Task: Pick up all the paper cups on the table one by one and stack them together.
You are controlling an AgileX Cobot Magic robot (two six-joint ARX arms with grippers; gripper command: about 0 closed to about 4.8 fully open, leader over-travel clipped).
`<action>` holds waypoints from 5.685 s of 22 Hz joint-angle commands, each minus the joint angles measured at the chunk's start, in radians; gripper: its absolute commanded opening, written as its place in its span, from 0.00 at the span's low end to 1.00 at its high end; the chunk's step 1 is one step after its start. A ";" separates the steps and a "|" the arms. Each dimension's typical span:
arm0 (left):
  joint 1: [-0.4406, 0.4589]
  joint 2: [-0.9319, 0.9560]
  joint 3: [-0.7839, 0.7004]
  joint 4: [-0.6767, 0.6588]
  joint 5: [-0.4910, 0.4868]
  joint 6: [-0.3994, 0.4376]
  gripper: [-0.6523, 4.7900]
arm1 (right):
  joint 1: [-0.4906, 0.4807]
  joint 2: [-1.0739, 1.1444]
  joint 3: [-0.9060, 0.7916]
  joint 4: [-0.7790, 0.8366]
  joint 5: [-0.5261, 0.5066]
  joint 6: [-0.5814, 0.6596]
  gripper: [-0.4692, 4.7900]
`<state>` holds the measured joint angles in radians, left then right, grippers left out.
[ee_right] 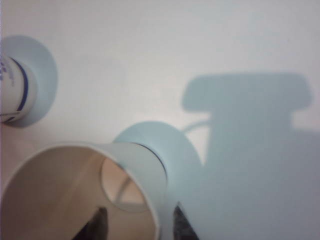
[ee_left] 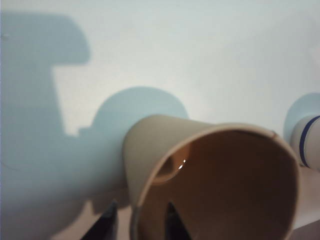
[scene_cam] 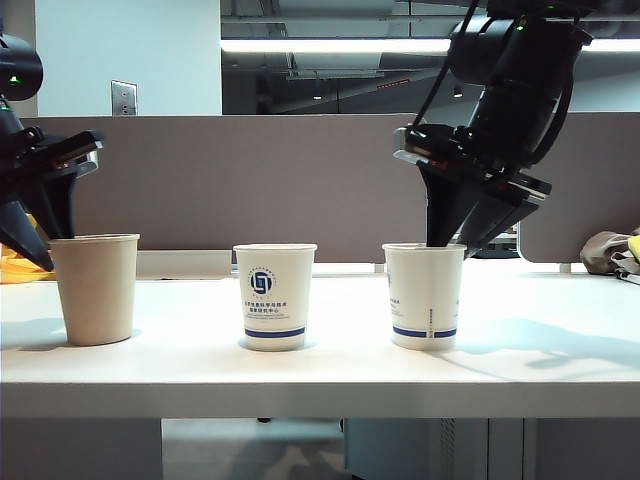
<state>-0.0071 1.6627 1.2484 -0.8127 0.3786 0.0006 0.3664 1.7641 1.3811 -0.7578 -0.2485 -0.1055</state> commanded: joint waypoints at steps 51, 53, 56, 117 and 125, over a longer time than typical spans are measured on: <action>-0.025 0.006 0.005 0.078 0.033 -0.043 0.33 | 0.264 0.135 0.393 -0.073 0.048 0.008 0.14; -0.025 0.008 0.005 0.079 0.033 -0.043 0.32 | 0.262 0.138 0.393 -0.077 0.048 0.008 0.28; -0.025 0.016 0.005 0.081 0.034 -0.047 0.32 | 0.262 0.138 0.393 -0.076 0.045 0.008 0.32; -0.347 0.100 0.327 -0.156 0.092 -0.121 0.11 | 0.140 -0.014 0.536 -0.324 0.298 0.035 0.34; -0.357 0.112 0.328 -0.135 0.070 -0.121 0.34 | 0.141 -0.013 0.536 -0.344 0.296 0.035 0.34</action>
<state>-0.3645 1.7782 1.5715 -0.9607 0.4515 -0.1242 0.5056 1.7576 1.9133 -1.1015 0.0498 -0.0727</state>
